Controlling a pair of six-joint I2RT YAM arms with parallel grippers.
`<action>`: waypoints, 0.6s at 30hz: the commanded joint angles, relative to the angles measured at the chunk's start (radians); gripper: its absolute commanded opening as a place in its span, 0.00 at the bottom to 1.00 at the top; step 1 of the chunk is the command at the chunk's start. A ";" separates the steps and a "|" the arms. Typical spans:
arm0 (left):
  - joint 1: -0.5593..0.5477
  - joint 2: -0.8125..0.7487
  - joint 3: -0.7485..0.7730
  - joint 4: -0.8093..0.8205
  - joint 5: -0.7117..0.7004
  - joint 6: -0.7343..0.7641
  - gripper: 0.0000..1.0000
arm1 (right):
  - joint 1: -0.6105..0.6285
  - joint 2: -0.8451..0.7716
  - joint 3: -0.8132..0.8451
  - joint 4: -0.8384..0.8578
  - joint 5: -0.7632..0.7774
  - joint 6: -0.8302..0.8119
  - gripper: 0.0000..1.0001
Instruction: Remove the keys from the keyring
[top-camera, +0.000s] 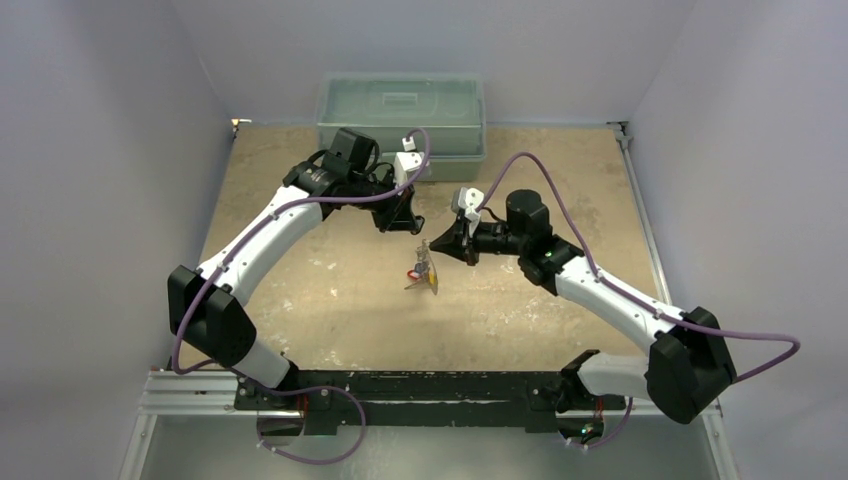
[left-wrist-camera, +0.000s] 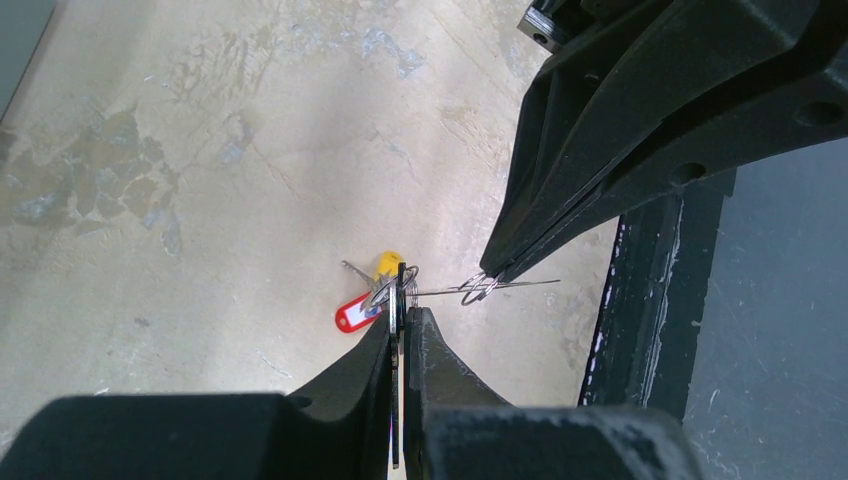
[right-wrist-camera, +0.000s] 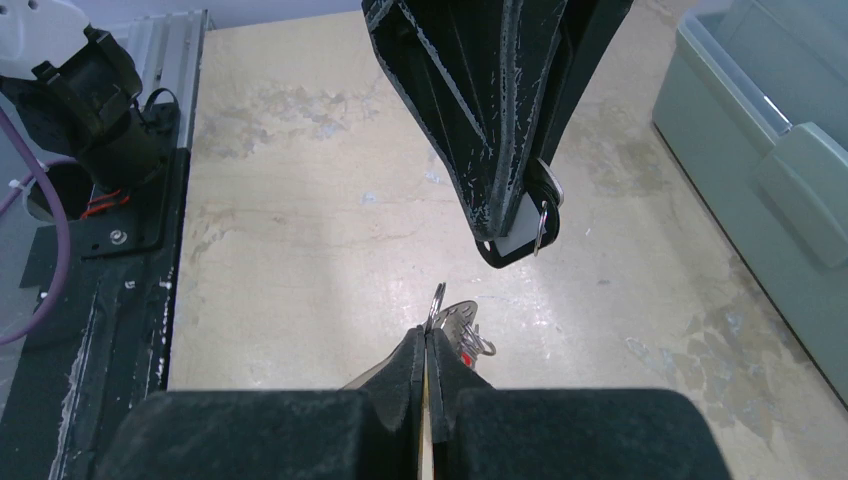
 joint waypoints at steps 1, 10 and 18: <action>0.011 -0.026 -0.019 0.043 -0.025 -0.018 0.00 | 0.000 -0.044 -0.001 0.048 -0.008 0.018 0.00; 0.097 -0.050 -0.110 0.075 -0.124 -0.035 0.00 | -0.048 -0.097 0.032 -0.072 0.012 0.001 0.00; 0.198 0.014 -0.167 -0.013 -0.205 0.099 0.00 | -0.094 -0.174 0.059 -0.233 0.109 -0.025 0.00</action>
